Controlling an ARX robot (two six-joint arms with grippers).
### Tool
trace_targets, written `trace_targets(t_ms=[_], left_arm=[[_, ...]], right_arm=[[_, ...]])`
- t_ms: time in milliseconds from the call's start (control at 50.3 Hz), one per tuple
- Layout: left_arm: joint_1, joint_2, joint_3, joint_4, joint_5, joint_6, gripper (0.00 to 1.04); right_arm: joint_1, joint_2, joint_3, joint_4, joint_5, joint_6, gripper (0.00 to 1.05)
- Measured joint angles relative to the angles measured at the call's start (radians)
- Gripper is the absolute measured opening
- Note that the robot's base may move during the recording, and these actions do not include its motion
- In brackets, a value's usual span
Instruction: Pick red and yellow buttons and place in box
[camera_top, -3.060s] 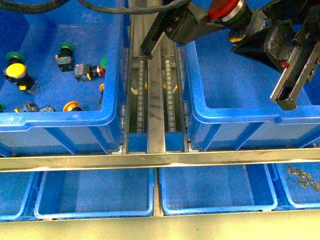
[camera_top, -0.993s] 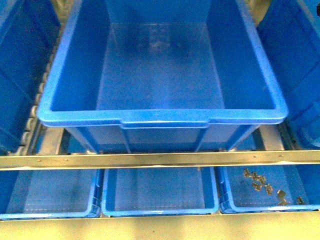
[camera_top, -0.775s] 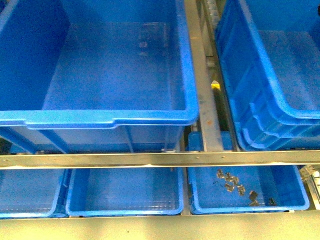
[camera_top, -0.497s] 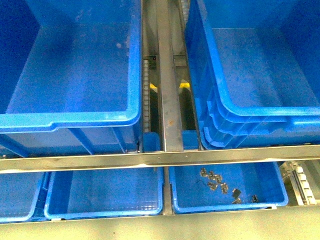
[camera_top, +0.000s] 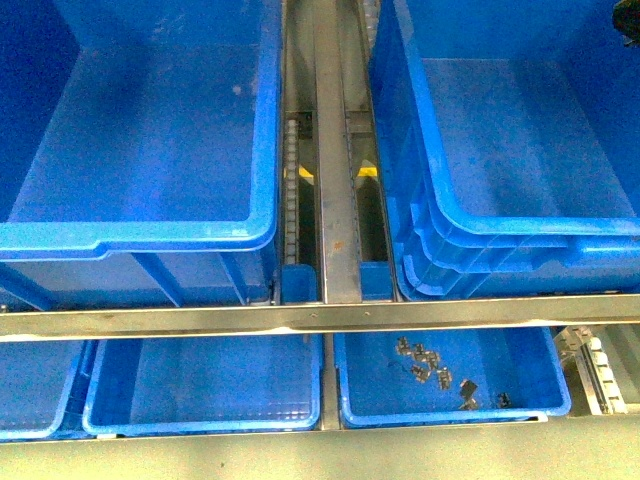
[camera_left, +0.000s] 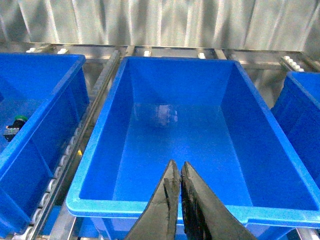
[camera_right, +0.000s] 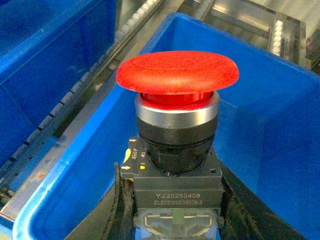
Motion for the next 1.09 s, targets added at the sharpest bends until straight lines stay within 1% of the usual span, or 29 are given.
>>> trace_targets(t_ms=[20, 60, 99, 517, 556, 596, 616, 636, 656, 675, 735, 755, 795, 854, 974, 1053, 1093], left_arm=[[0.0, -0.011, 0.0, -0.012, 0.0, 0.0, 0.03], [0.0, -0.097, 0.0, -0.127, 0.0, 0.0, 0.03], [0.0, -0.148, 0.0, -0.178, 0.0, 0.001, 0.03], [0.0, -0.172, 0.0, -0.188, 0.001, 0.001, 0.03], [0.023, -0.14, 0.018, -0.245, 0.081, -0.023, 0.06], [0.077, -0.066, 0.078, -0.396, 0.244, -0.059, 0.13], [0.09, -0.041, 0.094, -0.43, 0.28, -0.069, 0.15], [0.115, 0.018, 0.124, -0.495, 0.349, -0.082, 0.18], [0.126, 0.031, 0.13, -0.509, 0.364, -0.086, 0.2], [0.145, 0.088, 0.155, -0.571, 0.433, -0.101, 0.24], [0.175, 0.18, 0.17, -0.639, 0.524, -0.129, 0.34], [0.179, 0.204, 0.17, -0.642, 0.539, -0.139, 0.39], [0.182, 0.219, 0.17, -0.641, 0.552, -0.147, 0.47], [0.197, 0.232, 0.171, -0.628, 0.554, -0.157, 0.61], [0.239, 0.252, 0.175, -0.607, 0.585, -0.159, 0.8], [0.258, 0.266, 0.175, -0.606, 0.584, -0.159, 0.98], [0.258, 0.266, 0.175, -0.606, 0.585, -0.159, 0.99]], right_arm=[[0.002, 0.002, 0.0, 0.0, 0.0, 0.001, 0.34], [0.005, 0.004, 0.0, 0.0, 0.0, 0.003, 0.34], [0.007, 0.005, 0.0, 0.0, 0.002, 0.004, 0.34], [0.01, 0.008, -0.002, 0.008, 0.005, 0.008, 0.34], [0.01, 0.012, -0.002, 0.008, 0.004, 0.008, 0.34], [0.008, 0.015, -0.002, 0.008, 0.003, 0.008, 0.34], [0.008, 0.018, -0.002, 0.008, 0.005, 0.008, 0.34], [0.007, 0.021, -0.002, 0.008, 0.005, 0.008, 0.34], [0.007, 0.024, -0.002, 0.008, 0.003, 0.008, 0.34], [0.007, 0.028, -0.002, 0.008, -0.002, 0.009, 0.34], [0.006, 0.048, 0.005, 0.01, -0.018, 0.019, 0.34], [0.001, 0.064, 0.013, 0.013, -0.023, 0.031, 0.34], [-0.009, 0.093, 0.029, 0.021, -0.028, 0.053, 0.34], [-0.03, 0.159, 0.071, 0.027, -0.034, 0.057, 0.34], [-0.053, 0.284, 0.172, 0.024, -0.042, 0.033, 0.34], [-0.058, 0.378, 0.275, -0.002, -0.05, 0.011, 0.34], [-0.059, 0.403, 0.306, -0.01, -0.054, 0.007, 0.34]])
